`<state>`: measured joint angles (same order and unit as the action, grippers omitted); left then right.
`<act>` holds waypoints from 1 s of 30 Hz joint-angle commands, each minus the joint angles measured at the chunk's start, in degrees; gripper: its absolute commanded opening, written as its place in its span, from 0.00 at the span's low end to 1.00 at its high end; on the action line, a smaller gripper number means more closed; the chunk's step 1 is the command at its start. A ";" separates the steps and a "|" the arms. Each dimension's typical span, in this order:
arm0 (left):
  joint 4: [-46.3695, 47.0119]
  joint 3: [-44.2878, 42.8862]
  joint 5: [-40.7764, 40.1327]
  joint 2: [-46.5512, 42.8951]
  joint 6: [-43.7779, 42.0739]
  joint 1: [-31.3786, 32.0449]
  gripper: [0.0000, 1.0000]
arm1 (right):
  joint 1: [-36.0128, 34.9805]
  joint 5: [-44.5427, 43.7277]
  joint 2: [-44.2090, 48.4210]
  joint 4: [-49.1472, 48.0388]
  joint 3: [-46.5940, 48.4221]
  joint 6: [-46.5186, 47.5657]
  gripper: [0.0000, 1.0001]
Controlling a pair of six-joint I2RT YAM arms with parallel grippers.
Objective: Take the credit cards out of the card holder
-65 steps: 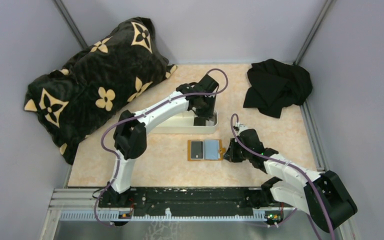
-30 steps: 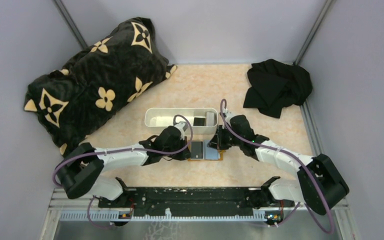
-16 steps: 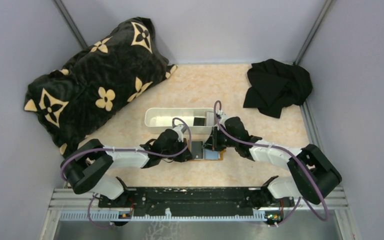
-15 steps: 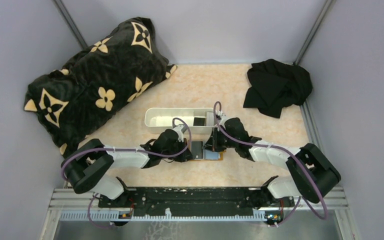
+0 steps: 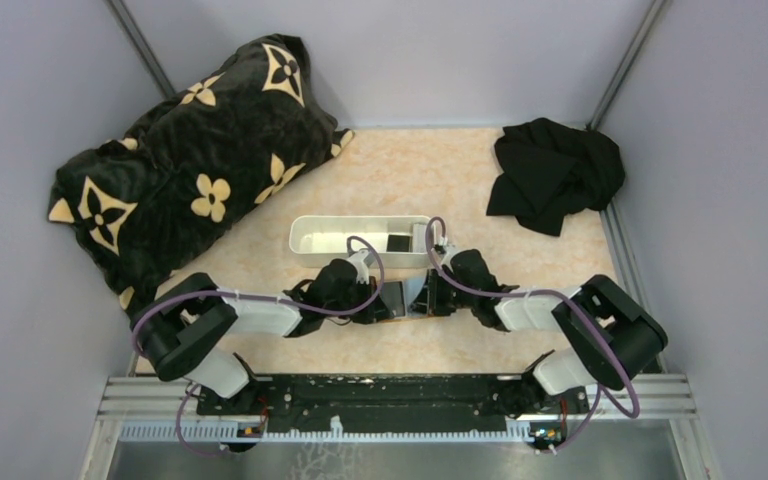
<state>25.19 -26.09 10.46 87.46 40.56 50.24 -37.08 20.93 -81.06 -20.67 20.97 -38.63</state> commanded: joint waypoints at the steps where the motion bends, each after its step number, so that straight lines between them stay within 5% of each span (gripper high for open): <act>1: -2.48 2.29 -0.66 2.05 -0.40 -0.27 0.00 | -0.45 -0.34 -1.69 -3.17 -0.82 0.36 0.20; 13: -4.20 2.49 -1.99 -0.53 -0.67 -0.34 0.00 | -0.53 3.43 9.36 1.98 3.31 -0.01 0.11; 25: -6.49 3.30 -4.01 -3.17 -0.13 -0.37 0.00 | -0.15 3.56 -6.93 -3.49 5.02 4.26 0.10; 30: -7.37 3.36 -4.54 -3.97 -0.45 -0.47 0.00 | 0.43 3.17 -8.67 -4.86 3.08 4.46 0.23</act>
<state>22.92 -23.94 8.36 83.94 41.34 50.09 -36.95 25.85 -88.16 -23.03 25.82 -36.16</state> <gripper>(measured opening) 0.005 0.182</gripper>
